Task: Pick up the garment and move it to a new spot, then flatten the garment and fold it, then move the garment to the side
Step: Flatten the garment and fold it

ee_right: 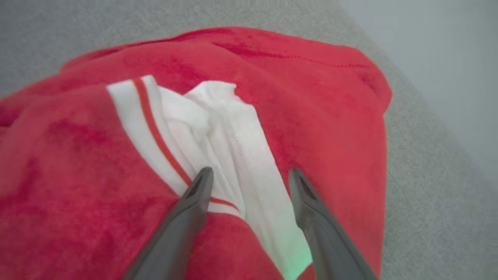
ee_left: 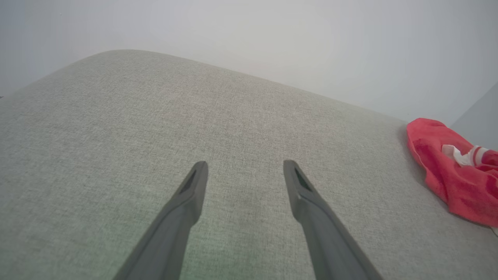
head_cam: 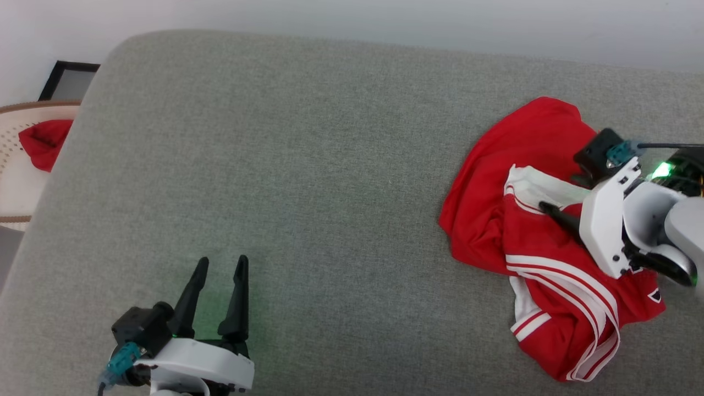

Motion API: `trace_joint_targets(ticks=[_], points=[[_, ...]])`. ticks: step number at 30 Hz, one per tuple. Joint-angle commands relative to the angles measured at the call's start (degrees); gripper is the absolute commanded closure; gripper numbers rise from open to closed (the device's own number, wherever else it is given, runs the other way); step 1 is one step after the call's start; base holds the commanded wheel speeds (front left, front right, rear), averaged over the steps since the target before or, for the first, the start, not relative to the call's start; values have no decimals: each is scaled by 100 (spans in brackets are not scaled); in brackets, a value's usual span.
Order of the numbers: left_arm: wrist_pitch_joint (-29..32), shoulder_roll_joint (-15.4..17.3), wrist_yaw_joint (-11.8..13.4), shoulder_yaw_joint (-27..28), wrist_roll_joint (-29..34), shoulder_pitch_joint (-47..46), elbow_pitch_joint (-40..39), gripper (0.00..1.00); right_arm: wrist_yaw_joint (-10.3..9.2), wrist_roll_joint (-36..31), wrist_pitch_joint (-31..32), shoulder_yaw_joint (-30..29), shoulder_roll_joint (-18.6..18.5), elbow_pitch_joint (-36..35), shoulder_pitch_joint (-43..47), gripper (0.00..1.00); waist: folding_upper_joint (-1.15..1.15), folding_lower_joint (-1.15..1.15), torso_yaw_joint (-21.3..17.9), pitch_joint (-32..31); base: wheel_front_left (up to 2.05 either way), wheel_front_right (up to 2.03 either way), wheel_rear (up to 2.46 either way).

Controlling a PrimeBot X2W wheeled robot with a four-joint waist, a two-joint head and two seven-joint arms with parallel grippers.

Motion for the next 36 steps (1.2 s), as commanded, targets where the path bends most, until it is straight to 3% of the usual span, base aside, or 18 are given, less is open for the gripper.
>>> trace_joint_targets(ticks=[1,10,26,36], points=[[-1,18,-17,-2,-33,-52,3,0,-4,-56,-69,26,33,62,-73,0,0,0,-5,-1,0,0,0],[-1,3,-17,-88,-104,-52,5,0,-4,-139,-267,74,237,468,-187,0,0,0,28,86,0,0,0],[-1,5,-17,-64,-179,-14,7,0,-4,-113,91,83,74,-43,107,0,0,0,29,0,0,0,0],[-1,-21,-17,-106,-218,-56,6,0,-4,-175,-209,84,199,435,-135,0,0,0,74,119,0,0,0]])
